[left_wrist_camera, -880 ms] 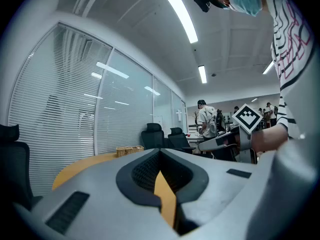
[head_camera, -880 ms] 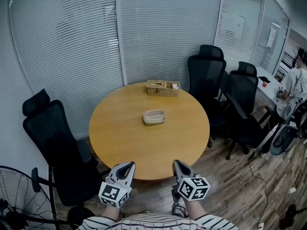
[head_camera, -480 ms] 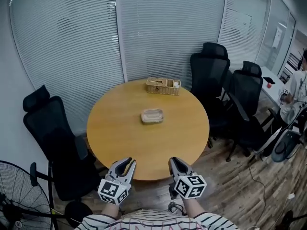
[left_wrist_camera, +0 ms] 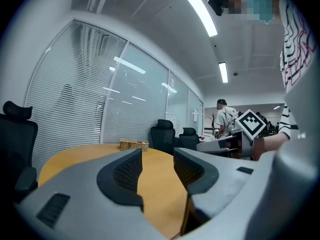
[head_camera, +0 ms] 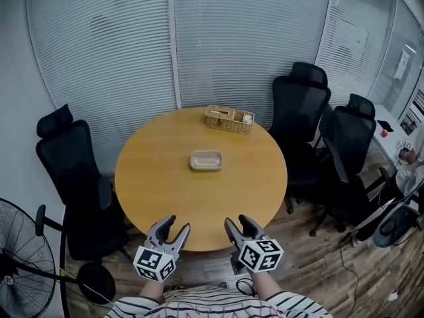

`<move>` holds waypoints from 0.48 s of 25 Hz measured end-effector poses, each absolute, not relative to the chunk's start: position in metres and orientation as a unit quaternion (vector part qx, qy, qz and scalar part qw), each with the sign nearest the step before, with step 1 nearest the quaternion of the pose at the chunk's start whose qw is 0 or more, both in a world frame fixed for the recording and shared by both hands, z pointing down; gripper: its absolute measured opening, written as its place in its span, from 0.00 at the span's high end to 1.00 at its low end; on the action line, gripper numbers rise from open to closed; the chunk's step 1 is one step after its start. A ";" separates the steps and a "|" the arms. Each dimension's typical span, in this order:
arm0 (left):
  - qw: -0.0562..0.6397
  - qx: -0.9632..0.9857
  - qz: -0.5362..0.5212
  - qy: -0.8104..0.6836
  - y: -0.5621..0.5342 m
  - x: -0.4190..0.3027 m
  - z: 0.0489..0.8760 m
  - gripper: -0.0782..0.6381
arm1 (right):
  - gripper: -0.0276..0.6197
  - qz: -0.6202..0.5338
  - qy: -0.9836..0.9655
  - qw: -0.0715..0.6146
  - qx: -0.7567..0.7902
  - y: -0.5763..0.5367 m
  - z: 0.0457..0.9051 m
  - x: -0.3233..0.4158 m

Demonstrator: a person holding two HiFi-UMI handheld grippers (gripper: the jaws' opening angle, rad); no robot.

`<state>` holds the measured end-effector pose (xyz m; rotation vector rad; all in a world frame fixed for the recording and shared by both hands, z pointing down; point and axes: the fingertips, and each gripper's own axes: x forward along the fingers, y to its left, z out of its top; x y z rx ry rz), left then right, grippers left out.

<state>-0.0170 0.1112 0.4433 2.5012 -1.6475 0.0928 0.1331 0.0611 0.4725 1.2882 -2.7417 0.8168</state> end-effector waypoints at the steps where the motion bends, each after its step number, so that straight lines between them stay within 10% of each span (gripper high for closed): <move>1: 0.075 0.829 0.029 -0.554 0.110 -0.011 0.445 0.65 | 0.63 0.260 -0.876 0.004 0.406 0.057 0.473 0.139; 12: 0.105 0.801 0.038 -0.589 0.087 -0.007 0.468 0.65 | 0.63 0.290 -0.876 0.009 0.385 0.015 0.494 0.157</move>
